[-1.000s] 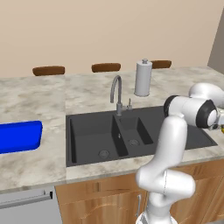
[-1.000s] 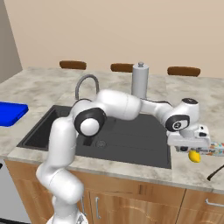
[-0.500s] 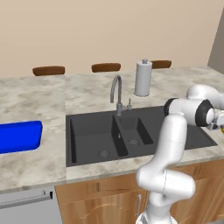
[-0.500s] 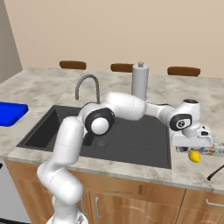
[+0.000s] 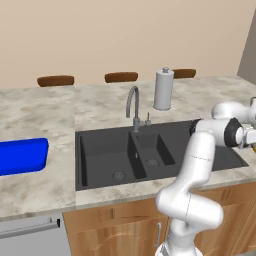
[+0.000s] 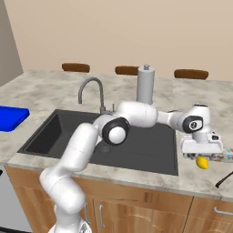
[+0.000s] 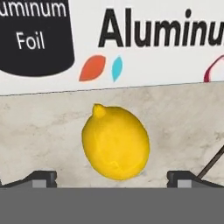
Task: Pick up all produce items and place them in the sink. Turn on the sink faucet to wash them. Then turn the sink off and put them in the tray.
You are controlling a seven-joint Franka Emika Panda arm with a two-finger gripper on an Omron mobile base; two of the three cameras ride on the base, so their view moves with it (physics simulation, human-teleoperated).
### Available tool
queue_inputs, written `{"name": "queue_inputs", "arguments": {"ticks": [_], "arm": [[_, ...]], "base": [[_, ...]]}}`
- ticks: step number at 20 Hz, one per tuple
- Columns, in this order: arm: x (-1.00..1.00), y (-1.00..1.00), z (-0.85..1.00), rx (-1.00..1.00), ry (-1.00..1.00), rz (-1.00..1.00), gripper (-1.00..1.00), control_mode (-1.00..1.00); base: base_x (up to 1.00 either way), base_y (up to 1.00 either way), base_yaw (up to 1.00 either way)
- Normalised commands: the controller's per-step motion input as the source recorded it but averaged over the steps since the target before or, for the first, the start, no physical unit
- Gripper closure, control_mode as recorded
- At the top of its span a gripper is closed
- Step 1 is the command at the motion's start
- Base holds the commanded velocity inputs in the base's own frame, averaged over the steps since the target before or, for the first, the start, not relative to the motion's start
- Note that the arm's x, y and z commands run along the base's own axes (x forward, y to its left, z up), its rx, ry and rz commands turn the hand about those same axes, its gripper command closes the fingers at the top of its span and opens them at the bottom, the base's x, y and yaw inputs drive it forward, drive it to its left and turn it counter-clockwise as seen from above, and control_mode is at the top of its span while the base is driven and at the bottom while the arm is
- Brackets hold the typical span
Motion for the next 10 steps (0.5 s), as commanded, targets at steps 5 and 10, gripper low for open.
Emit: {"name": "queue_inputs", "arguments": {"ticks": [5,10], "arm": [[0.08,-0.28,-0.25,0.06,0.15,0.01,-1.0,-1.0],[-0.06,0.02,-0.31,0.02,0.04,0.02,-1.0,-1.0]], "base": [[0.0,0.0,0.0],[0.0,0.0,0.0]]}}
